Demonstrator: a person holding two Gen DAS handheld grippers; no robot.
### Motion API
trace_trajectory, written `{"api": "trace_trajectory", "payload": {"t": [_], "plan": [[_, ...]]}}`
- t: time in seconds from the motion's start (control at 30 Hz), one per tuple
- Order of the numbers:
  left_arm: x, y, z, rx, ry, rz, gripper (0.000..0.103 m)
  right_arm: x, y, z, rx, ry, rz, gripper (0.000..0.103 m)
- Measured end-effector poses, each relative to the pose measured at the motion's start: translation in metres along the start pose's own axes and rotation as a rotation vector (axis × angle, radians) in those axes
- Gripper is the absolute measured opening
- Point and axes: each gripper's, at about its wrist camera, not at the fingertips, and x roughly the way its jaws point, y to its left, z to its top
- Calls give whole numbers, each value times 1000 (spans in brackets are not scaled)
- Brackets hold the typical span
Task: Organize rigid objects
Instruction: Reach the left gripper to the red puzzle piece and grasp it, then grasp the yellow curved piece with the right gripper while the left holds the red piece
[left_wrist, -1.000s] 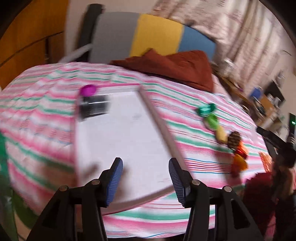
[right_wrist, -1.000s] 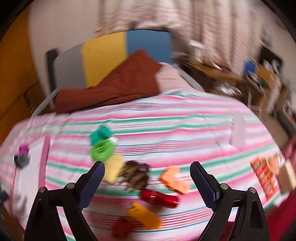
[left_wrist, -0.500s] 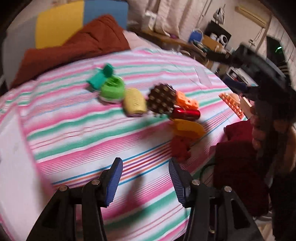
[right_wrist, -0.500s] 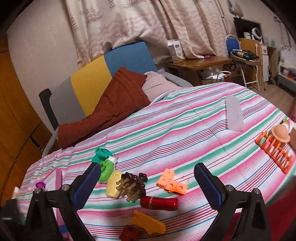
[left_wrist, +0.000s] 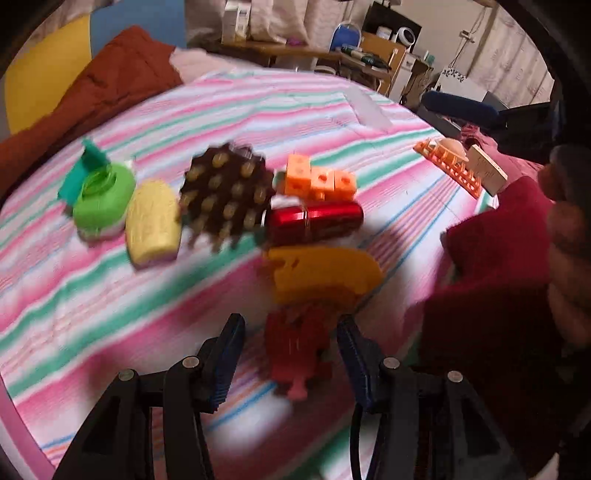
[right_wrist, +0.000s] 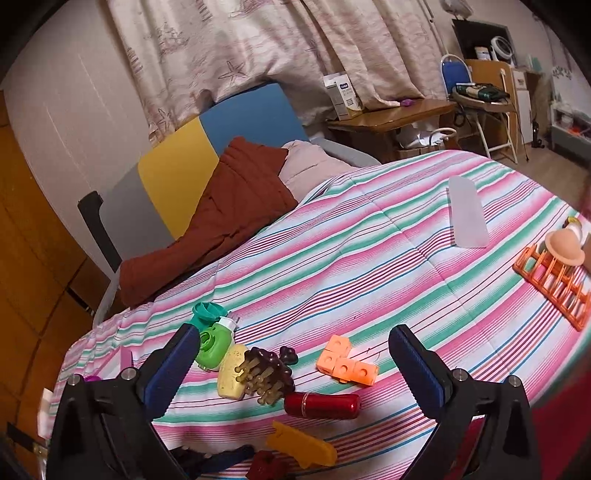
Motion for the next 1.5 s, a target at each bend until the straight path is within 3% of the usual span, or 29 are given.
{"api": "trace_trajectory", "payload": {"t": [0.07,0.17,0.23,0.33,0.53,0.63,0.8,0.93,1.1,1.47,1.5], "plan": [[3,-4,0,21,-17,21,52,0,-1,0,2,4,3,103],[2,-4,-7,50,-50,77,37,1,-1,0,1,8,3,103],[-2,7,-12,18,-69,52,33,2,-1,0,3,12,2,103],[-11,21,-22,-27,-89,54,32,3,-1,1,0,17,-3,103],[-33,43,-54,-75,-144,127,32,8,4,-2,-32,43,-55,103],[-44,51,-71,-67,-179,175,32,16,10,-5,-77,77,-102,103],[-48,58,-82,-84,-215,185,32,31,18,-14,-119,172,-181,103],[-46,56,-84,-83,-240,196,33,33,23,-35,-48,262,-120,103],[-48,57,-87,-98,-252,186,33,48,17,-67,15,348,-169,103],[-46,57,-89,-108,-274,188,33,64,8,-92,-14,300,-256,102],[-46,57,-89,-109,-276,188,33,63,7,-93,-18,291,-258,98]]}}
